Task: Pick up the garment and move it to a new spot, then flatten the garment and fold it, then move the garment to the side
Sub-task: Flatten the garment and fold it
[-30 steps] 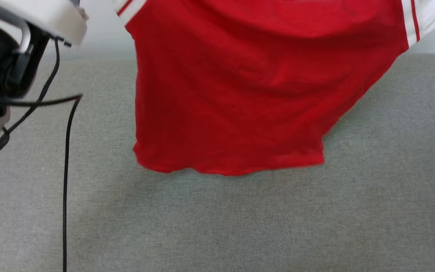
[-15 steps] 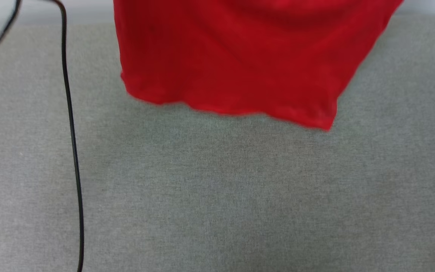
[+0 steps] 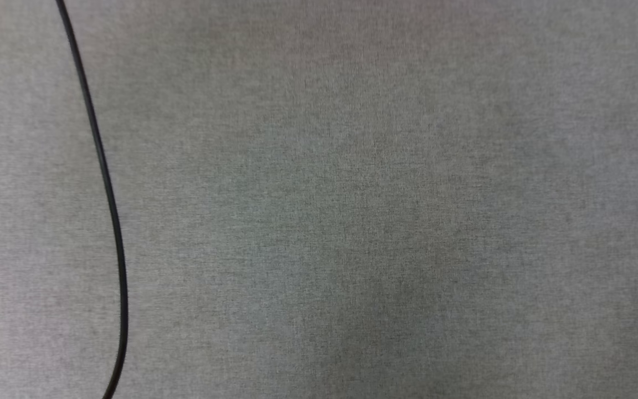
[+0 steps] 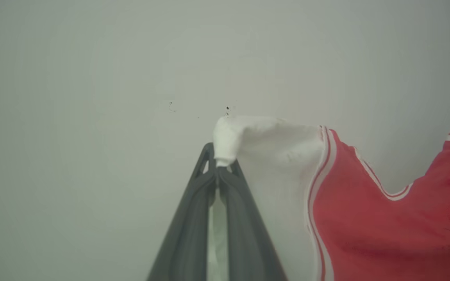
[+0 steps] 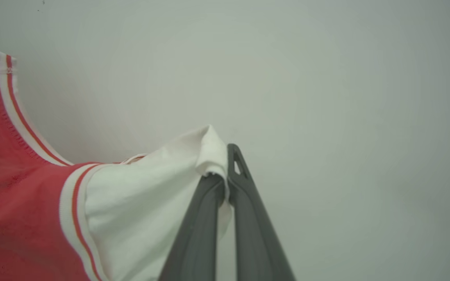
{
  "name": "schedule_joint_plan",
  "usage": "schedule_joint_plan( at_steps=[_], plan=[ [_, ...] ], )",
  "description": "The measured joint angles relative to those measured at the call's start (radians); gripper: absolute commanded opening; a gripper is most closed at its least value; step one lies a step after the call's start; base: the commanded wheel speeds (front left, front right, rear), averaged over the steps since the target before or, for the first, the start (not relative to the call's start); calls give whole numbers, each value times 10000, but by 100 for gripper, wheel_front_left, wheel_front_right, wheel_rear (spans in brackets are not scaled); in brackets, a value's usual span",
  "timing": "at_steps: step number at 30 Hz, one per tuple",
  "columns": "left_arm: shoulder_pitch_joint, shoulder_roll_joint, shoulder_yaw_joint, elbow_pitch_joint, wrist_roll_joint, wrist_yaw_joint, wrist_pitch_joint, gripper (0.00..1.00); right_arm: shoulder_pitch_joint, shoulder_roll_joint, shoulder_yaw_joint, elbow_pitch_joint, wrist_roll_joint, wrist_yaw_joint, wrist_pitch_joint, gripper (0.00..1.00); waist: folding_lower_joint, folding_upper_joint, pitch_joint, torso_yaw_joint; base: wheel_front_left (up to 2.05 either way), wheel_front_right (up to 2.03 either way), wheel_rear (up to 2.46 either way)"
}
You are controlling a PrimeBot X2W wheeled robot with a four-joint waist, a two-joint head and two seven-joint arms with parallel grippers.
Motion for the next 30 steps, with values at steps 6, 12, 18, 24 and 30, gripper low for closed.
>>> schedule_joint_plan(
  at_steps=[6, 12, 18, 24, 30],
  plan=[
    [-178, -249, -123, 1018, 4, -318, -531, 0, -474, 362, 616, 1062, 84, 2, -600, 0, 1, 0, 446, -48, 0, 0, 0],
    [465, -341, -332, 1513, -73, -556, -991, 0, -154, 516, 1287, 1703, 610, 0, -1342, 0, 0, 0, 481, -77, 0, 0, 0],
    [2031, -150, -341, 1267, -345, -658, -1313, 0, 1134, 635, 1916, 1871, 1471, 0, -2044, 0, 0, 0, 244, -133, 0, 0, 0],
    [4135, 40, -280, 543, -535, -462, -1402, 0, 2766, 606, 2568, 1536, 2272, 0, -2629, 0, 0, 0, -151, -123, 0, 0, 0],
    [7078, 247, -174, -777, -849, 142, -1417, 0, 4990, 474, 3204, 878, 2938, 0, -3047, 0, -1, 0, -826, -135, 0, 0, 0]
  ],
)
